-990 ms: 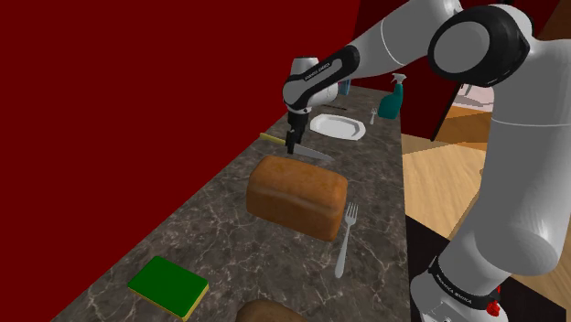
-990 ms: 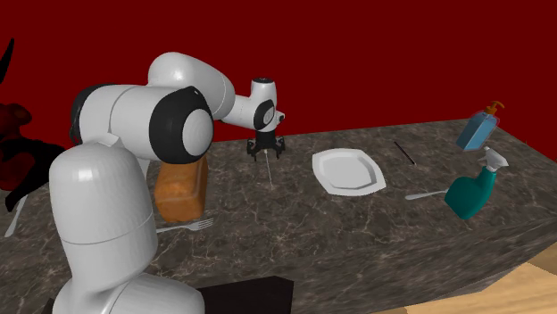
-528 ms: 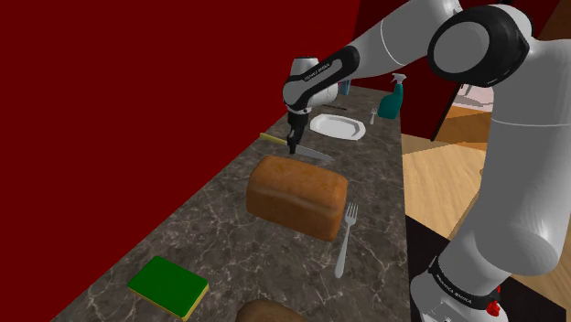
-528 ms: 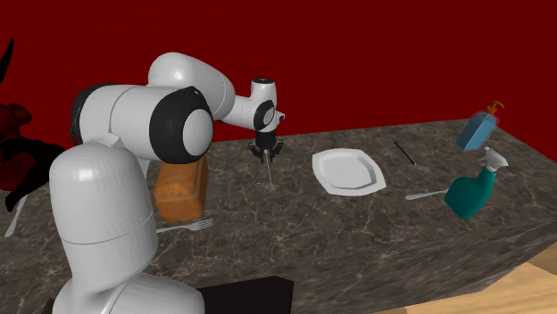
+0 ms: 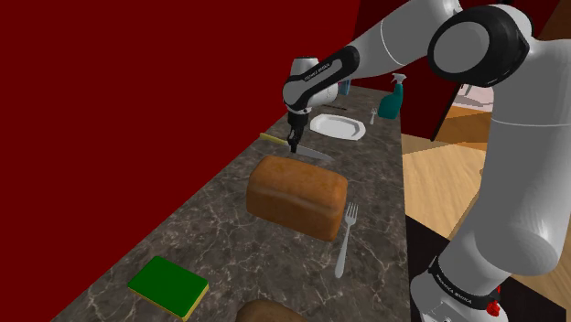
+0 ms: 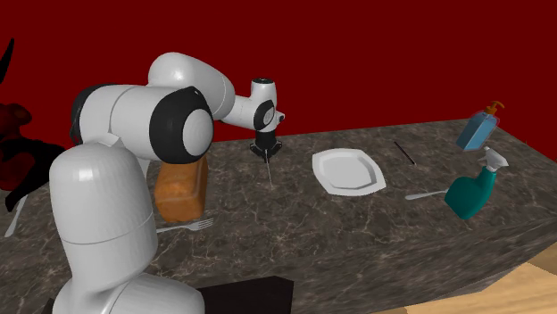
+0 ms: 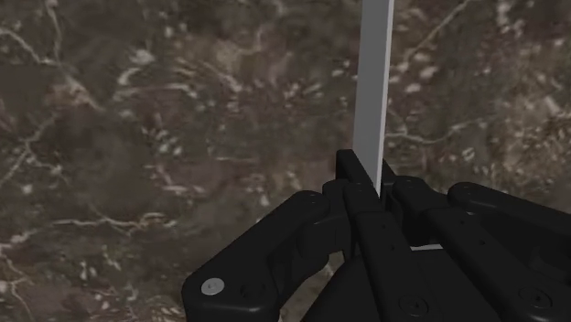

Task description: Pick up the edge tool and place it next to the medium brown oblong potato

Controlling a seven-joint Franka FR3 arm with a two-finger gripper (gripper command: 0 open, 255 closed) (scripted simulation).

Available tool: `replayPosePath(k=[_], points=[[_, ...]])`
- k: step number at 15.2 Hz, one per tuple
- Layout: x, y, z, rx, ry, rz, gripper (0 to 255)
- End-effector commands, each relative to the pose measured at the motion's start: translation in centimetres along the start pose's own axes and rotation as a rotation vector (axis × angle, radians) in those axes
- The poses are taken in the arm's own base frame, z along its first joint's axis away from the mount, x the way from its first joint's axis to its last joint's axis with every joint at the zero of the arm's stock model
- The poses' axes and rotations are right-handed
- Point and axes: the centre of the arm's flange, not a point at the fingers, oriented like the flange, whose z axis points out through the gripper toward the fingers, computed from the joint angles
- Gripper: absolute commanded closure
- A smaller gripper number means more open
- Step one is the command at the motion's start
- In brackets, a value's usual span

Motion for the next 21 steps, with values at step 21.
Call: replayPosePath(k=[21], points=[[0.2, 0.0, -11.1, 0.0, 0.0, 0.0, 255]])
